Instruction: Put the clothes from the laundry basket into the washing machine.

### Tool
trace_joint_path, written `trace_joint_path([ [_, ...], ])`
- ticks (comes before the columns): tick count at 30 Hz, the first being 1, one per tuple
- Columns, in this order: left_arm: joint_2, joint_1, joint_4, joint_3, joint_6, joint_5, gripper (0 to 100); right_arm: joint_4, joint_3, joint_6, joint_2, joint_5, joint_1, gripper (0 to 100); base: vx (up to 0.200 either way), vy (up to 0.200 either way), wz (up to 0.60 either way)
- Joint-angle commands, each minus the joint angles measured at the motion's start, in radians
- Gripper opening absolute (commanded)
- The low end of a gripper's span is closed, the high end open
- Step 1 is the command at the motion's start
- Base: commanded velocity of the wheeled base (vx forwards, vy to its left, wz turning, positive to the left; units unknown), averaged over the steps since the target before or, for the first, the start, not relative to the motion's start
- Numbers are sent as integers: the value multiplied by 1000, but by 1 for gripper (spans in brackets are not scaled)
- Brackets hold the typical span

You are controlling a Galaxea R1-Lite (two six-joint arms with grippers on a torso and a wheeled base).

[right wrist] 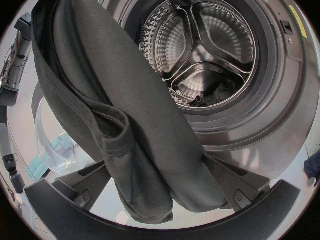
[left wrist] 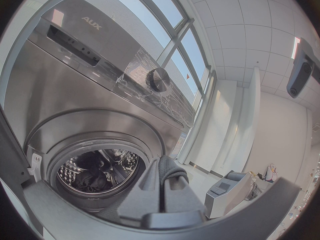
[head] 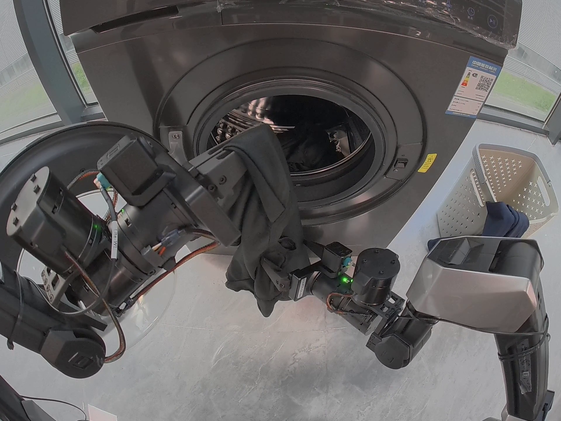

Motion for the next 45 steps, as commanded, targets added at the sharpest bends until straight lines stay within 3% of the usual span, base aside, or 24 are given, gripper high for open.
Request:
trace_joint_path([
  [1, -3, 0, -2, -2, -1, 0, 0, -1, -46, -1, 31, -1, -12, 100, 0, 0, 0],
  [7, -1, -1, 0, -2, -1, 0, 0, -1, -98, 1, 46, -4, -3, 100, 0, 0, 0],
  [8, -1, -1, 0, -2, -1, 0, 0, -1, -103, 1, 46, -4, -3, 0, 0, 0, 0],
  [19, -20, 9, 6, 4, -1, 3, 0, -1, -112, 5, 30, -7, -1, 0, 0, 0, 0],
  [28, -110, 59, 63, 15, -21, 3, 0, -1, -23, 15, -113, -39, -51, 0, 0, 0, 0],
  [33, -141, 92, 73, 118, -41, 5, 0, -1, 0, 19, -227, -45, -74, 0, 0, 0, 0],
  [39, -104, 164, 76, 265, -36, 2, 0, 1, 86, 28, -348, -45, -55, 0, 0, 0, 0],
  [45, 16, 167, 50, 351, -22, 5, 0, -1, 152, 28, -418, -47, -14, 0, 0, 0, 0],
])
